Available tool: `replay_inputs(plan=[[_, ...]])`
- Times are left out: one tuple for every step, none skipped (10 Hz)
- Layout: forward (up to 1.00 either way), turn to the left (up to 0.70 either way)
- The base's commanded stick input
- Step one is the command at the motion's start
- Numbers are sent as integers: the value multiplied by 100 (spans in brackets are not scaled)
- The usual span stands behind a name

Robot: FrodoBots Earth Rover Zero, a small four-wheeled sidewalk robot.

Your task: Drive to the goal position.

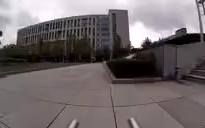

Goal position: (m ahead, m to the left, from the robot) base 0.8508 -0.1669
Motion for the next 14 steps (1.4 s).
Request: replay_inputs(plan=[[100,0],[100,0],[100,0],[100,0],[100,0],[100,0],[100,0],[100,0],[100,0],[100,0],[100,0],[100,0],[100,0],[100,0]])
